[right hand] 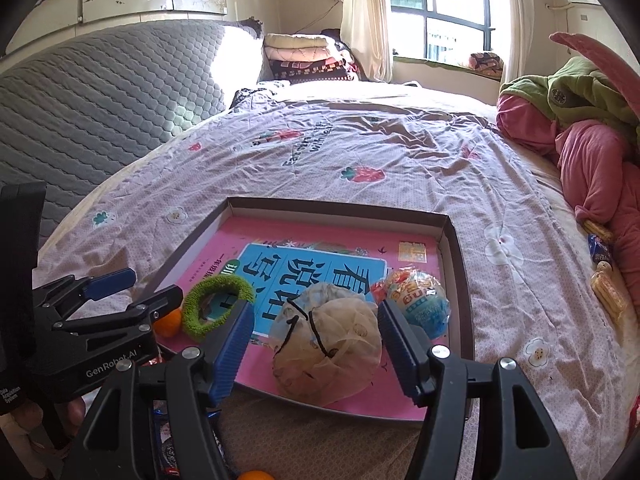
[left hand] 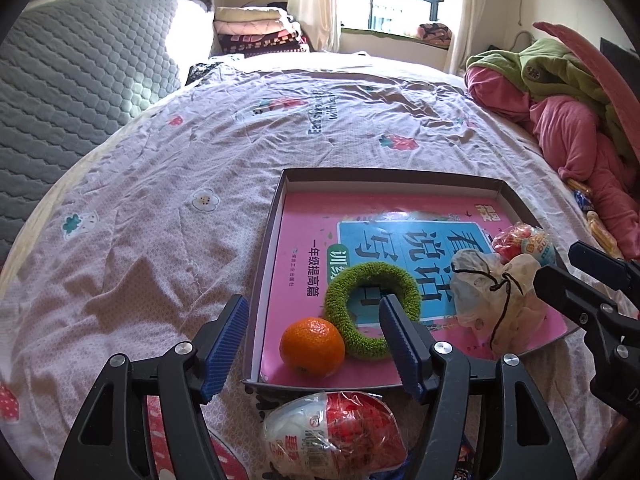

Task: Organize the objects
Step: 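Withdraw both open grippers up and away from the tray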

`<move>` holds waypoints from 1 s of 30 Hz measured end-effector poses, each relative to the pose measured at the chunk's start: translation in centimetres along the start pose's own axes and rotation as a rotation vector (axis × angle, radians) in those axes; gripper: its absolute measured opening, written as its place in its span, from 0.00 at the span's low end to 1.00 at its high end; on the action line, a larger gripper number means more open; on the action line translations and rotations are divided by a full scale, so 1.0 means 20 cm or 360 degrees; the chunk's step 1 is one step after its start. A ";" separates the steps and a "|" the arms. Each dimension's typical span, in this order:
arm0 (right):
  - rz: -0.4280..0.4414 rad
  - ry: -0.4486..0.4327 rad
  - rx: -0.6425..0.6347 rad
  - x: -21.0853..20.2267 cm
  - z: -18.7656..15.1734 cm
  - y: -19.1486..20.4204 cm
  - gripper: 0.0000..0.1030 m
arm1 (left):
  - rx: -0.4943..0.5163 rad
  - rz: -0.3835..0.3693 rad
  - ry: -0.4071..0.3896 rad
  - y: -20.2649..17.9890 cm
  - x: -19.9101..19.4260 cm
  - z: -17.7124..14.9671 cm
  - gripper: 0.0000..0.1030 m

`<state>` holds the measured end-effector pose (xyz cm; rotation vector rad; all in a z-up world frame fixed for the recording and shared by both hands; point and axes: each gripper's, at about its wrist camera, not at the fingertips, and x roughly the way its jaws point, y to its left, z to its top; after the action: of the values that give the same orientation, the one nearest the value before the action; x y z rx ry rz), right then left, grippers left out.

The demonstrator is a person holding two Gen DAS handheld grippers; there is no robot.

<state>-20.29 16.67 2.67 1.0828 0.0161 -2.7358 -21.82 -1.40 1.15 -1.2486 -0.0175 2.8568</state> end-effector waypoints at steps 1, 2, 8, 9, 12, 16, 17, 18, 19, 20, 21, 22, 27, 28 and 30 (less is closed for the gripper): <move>0.0004 -0.0007 -0.0001 -0.01 0.00 0.00 0.62 | 0.0000 -0.0002 -0.0004 0.00 -0.01 0.00 0.68; 0.0006 -0.0010 -0.0003 -0.02 0.00 0.00 0.62 | -0.0001 -0.0004 -0.0008 0.00 -0.02 0.00 0.68; 0.0013 -0.0035 -0.0009 -0.05 0.01 0.01 0.66 | -0.0004 -0.0005 -0.0026 -0.01 -0.04 0.00 0.68; 0.0017 -0.0038 -0.0009 -0.06 0.01 0.01 0.66 | -0.0007 -0.0007 -0.0030 -0.01 -0.05 0.00 0.69; 0.0018 -0.0042 -0.0014 -0.07 0.01 0.01 0.67 | -0.0009 -0.0011 -0.0050 -0.01 -0.06 0.00 0.72; 0.0015 -0.0051 -0.0013 -0.08 0.01 0.01 0.68 | -0.0012 -0.0003 -0.0080 0.00 -0.09 0.01 0.73; 0.0015 -0.0054 -0.0010 -0.09 0.01 0.00 0.68 | -0.0019 -0.0004 -0.0087 0.01 -0.10 0.01 0.73; 0.0015 -0.0059 -0.0007 -0.09 0.01 0.00 0.69 | -0.0021 -0.0008 -0.0092 0.01 -0.11 0.01 0.73; 0.0017 -0.0065 -0.0005 -0.10 0.01 0.00 0.71 | -0.0022 -0.0011 -0.0097 0.02 -0.12 0.01 0.73; 0.0022 -0.0068 -0.0006 -0.11 0.02 0.00 0.71 | -0.0023 -0.0010 -0.0103 0.02 -0.12 0.01 0.73; 0.0025 -0.0072 -0.0007 -0.12 0.02 0.00 0.71 | -0.0026 -0.0009 -0.0111 0.03 -0.13 0.01 0.73; 0.0026 -0.0076 -0.0008 -0.12 0.02 0.00 0.71 | -0.0028 -0.0010 -0.0116 0.04 -0.14 0.01 0.73; 0.0020 -0.0093 -0.0037 -0.16 0.01 0.01 0.72 | -0.0042 -0.0001 -0.0131 0.06 -0.18 0.00 0.73; 0.0020 -0.0096 -0.0039 -0.17 0.01 0.01 0.72 | -0.0043 -0.0001 -0.0133 0.06 -0.19 -0.01 0.73; 0.0023 -0.0105 -0.0040 -0.19 0.00 0.00 0.72 | -0.0041 0.0005 -0.0139 0.06 -0.21 -0.02 0.73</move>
<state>-17.59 17.26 5.32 0.9816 0.0323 -2.7493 -18.77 -2.71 3.90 -1.1278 -0.0543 2.9211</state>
